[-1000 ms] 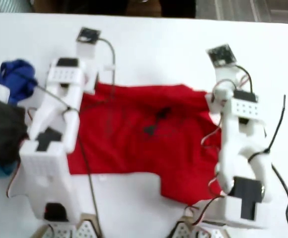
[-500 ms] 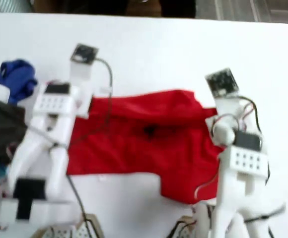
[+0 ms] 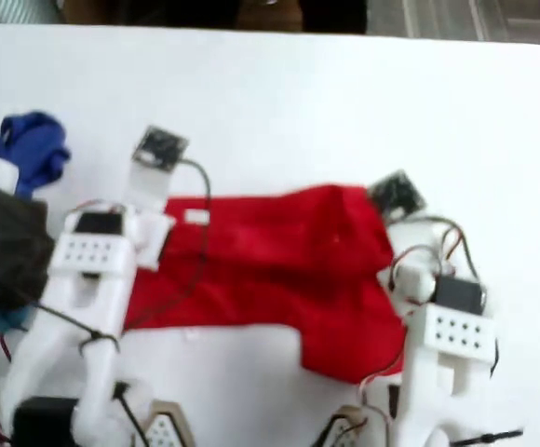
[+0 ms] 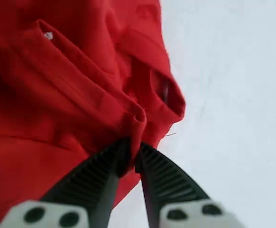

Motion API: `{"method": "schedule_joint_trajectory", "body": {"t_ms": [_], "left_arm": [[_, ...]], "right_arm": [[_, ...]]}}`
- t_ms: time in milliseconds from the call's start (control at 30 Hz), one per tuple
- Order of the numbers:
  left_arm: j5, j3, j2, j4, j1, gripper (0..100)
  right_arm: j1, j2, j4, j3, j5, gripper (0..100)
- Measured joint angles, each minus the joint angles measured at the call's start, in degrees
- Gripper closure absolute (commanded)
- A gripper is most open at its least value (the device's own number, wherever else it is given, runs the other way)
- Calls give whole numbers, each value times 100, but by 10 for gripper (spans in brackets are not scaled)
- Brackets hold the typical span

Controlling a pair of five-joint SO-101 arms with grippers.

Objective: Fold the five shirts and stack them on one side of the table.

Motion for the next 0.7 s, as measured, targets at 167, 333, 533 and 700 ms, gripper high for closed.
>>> {"method": "schedule_joint_trajectory", "body": {"t_ms": [167,333,533,700], "left_arm": [[9,167,-18,0,-176,976],[18,290,-70,0,-229,976],[0,220,-70,-202,-229,976],[0,-431,97,-879,-229,976]], "right_arm": [[0,-9,0,255,0,978],[0,-9,-53,264,0,978],[0,-9,-879,255,0,978],[-9,70,-2163,-97,-290,979]]}}
